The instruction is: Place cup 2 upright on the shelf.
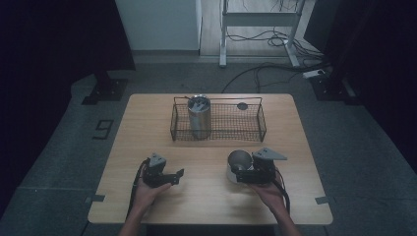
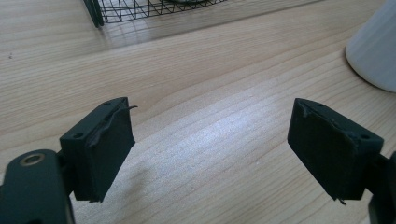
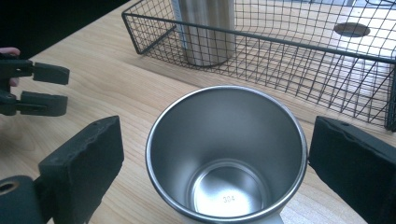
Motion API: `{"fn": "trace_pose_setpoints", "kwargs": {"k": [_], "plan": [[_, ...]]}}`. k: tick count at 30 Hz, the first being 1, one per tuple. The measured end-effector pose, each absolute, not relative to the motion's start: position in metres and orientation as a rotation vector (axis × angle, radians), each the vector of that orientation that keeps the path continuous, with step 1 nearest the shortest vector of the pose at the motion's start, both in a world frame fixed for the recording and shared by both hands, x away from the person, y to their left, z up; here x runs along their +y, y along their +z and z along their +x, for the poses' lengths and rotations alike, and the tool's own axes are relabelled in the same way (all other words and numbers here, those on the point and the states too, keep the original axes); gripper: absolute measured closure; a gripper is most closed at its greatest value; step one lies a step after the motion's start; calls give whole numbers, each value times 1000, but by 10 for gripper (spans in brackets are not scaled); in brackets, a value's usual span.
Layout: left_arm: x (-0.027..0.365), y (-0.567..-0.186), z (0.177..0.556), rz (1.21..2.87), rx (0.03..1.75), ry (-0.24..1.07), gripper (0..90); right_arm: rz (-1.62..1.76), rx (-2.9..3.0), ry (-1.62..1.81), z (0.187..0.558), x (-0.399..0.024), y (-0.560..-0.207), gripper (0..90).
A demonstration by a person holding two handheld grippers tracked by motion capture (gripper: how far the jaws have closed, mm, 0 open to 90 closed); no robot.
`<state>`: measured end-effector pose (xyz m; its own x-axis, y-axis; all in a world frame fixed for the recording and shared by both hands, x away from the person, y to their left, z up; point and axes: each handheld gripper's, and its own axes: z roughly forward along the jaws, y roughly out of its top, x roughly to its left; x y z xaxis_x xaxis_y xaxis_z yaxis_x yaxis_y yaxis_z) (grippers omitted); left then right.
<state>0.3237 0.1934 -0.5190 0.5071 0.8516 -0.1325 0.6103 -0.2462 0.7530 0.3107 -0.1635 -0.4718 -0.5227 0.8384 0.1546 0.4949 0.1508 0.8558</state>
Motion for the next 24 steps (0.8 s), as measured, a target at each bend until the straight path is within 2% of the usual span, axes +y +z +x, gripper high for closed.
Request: {"fn": "trace_pose_setpoints", "kwargs": {"k": [24], "plan": [[194, -522, 325, 1983, 1208, 386, 144, 1281, 2129, 1161, 324, -150, -488, 9]]}}
